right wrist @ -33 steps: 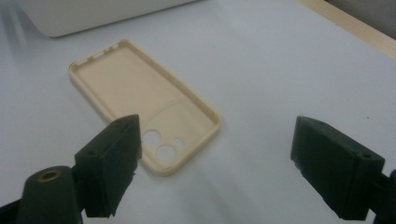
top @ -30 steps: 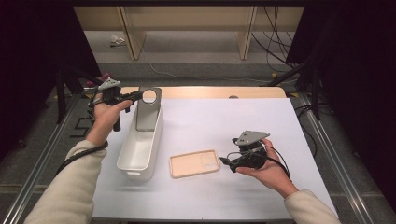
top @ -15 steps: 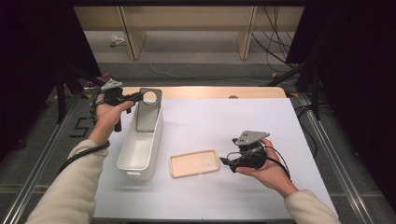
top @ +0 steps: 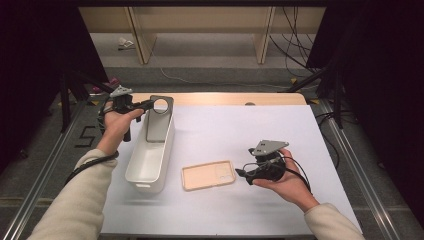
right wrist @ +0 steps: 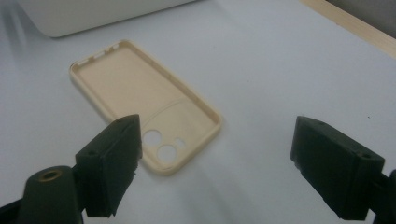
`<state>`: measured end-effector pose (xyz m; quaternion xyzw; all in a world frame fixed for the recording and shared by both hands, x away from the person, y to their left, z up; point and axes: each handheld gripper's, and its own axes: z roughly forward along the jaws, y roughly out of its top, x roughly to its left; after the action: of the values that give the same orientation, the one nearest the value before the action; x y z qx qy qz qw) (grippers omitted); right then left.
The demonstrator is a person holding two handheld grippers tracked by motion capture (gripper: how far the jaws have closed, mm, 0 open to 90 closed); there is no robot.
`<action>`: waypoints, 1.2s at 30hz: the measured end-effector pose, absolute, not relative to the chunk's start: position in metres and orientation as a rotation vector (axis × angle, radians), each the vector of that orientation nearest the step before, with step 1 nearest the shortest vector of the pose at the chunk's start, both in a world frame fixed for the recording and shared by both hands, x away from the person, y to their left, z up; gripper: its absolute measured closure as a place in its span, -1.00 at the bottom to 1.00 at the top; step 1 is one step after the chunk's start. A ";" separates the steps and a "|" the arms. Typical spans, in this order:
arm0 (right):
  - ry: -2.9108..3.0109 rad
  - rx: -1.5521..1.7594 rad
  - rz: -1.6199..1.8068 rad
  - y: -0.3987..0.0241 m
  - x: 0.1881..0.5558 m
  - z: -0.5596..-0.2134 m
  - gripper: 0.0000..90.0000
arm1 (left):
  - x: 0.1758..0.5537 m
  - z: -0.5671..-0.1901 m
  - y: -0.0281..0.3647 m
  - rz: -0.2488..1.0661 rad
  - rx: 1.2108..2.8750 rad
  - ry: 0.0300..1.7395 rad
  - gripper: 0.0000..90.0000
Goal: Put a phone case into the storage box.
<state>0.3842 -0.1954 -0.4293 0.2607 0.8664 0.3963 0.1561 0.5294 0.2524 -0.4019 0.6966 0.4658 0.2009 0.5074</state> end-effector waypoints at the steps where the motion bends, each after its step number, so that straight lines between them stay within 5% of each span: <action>1: 2.482 0.747 1.135 -0.195 0.384 -0.429 -0.61 | 0.530 -0.402 0.252 0.484 1.679 1.123 0.81; 36: 2.486 0.745 1.138 -0.195 0.384 -0.430 -0.61 | 0.537 -0.412 0.255 0.526 1.719 1.186 0.74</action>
<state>0.3844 -0.1948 -0.4299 0.2599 0.8669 0.3967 0.1535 0.5372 0.2549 -0.4119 0.7027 0.4850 0.2151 0.4741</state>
